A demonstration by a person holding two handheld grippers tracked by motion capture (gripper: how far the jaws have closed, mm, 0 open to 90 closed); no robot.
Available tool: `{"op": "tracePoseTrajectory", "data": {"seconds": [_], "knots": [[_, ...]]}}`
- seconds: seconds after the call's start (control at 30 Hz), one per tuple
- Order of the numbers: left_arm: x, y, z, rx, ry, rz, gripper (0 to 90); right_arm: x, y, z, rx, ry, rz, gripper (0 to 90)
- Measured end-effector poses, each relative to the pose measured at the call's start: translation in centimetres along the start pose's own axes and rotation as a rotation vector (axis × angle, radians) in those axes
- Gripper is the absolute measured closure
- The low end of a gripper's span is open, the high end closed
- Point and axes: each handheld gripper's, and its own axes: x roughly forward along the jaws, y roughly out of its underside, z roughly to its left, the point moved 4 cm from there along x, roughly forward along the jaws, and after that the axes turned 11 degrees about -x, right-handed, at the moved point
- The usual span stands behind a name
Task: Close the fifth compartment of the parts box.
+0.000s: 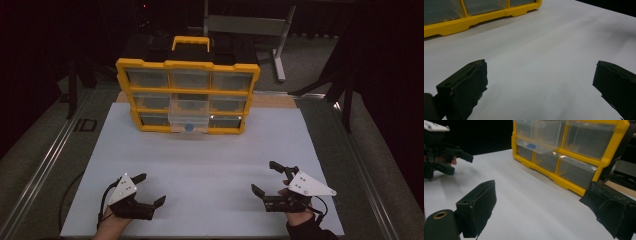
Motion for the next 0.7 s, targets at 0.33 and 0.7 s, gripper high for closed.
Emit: {"op": "tracePoseTrajectory", "data": {"seconds": [0.33,0.7], "knots": [[-0.1,0.0,0.0,0.0,-0.001,-0.007,0.0,-0.9,-3.0,-0.5,-0.007,0.066,-0.017,9.7],[-0.1,-0.1,0.0,0.001,0.002,-0.01,0.0,-0.6,-6.3,-0.1,-0.042,0.106,-0.016,9.6]]}}
